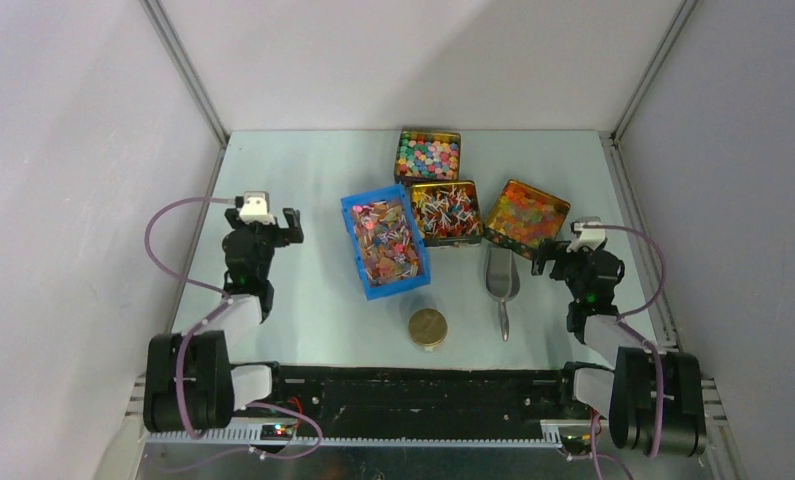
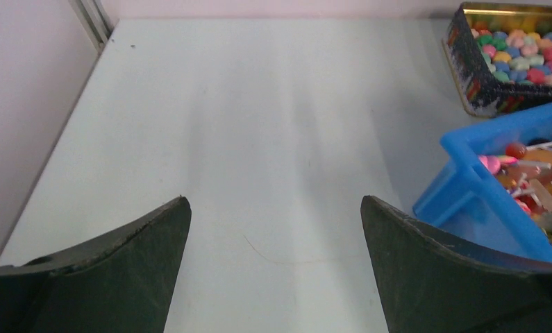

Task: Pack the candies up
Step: Reset both arms

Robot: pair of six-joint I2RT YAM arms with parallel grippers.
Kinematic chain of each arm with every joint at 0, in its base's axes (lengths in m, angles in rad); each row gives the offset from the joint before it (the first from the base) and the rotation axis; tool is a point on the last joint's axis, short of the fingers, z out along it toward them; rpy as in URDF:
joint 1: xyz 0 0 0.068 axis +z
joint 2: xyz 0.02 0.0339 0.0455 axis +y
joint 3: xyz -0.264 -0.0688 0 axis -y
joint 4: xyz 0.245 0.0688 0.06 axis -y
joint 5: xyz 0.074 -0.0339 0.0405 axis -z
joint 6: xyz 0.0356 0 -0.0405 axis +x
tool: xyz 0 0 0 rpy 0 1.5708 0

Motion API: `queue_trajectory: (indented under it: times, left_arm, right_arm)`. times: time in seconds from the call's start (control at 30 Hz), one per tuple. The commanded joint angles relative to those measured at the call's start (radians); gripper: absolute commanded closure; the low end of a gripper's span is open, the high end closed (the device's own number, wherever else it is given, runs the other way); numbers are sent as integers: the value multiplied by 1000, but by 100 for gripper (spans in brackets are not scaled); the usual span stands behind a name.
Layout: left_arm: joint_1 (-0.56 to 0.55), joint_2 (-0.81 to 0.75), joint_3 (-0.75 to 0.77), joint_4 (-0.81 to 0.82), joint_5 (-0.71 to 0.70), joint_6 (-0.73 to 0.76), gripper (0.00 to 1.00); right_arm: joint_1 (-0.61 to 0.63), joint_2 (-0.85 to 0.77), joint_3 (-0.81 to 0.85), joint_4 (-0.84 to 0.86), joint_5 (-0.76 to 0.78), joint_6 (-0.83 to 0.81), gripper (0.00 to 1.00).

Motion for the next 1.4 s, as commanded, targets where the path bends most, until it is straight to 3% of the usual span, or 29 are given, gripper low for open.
queue_trajectory:
  times: [0.0, 0.07, 0.17, 0.27, 0.33, 0.47, 0.53, 0.6, 0.7, 0.73, 0.93, 1.13, 1.27, 1.37]
  left_arm:
    - [58, 155, 8, 321, 154, -43, 0]
    - [76, 231, 13, 408, 215, -86, 0]
    - [85, 269, 60, 373, 210, -109, 0]
    - [87, 276, 86, 334, 247, -94, 0]
    - [87, 251, 72, 316, 252, -91, 0]
    - [87, 138, -14, 329, 263, -128, 0]
    - [80, 78, -78, 393, 268, -128, 0]
    - [79, 20, -94, 369, 220, -143, 0]
    - [67, -70, -13, 87, 184, -103, 0]
    - [61, -79, -1, 22, 175, -51, 0]
    - [54, -28, 41, -5, 116, 57, 0]
    - [73, -51, 61, -149, 165, 49, 0]
    - [77, -86, -116, 47, 137, -31, 0]
    - [63, -29, -68, -15, 109, -11, 0]
  right_arm:
    - [-3, 88, 103, 101, -60, -35, 0]
    - [4, 110, 122, 77, -100, -65, 1]
    - [11, 92, 105, 88, -99, -71, 1]
    - [67, 96, 29, 255, -93, -69, 0]
    - [110, 130, 13, 317, -34, -107, 0]
    - [59, 273, 31, 436, -40, -40, 1]
    - [44, 265, 56, 362, -23, -18, 0]
    - [46, 270, 50, 398, -23, -14, 0]
    - [43, 271, 51, 388, -23, -16, 1]
    - [44, 269, 52, 384, -23, -16, 1]
    - [44, 270, 52, 377, -21, -18, 0]
    - [44, 269, 53, 377, -21, -18, 1]
    - [44, 269, 52, 377, -21, -18, 1]
    - [44, 269, 54, 378, -21, -18, 0]
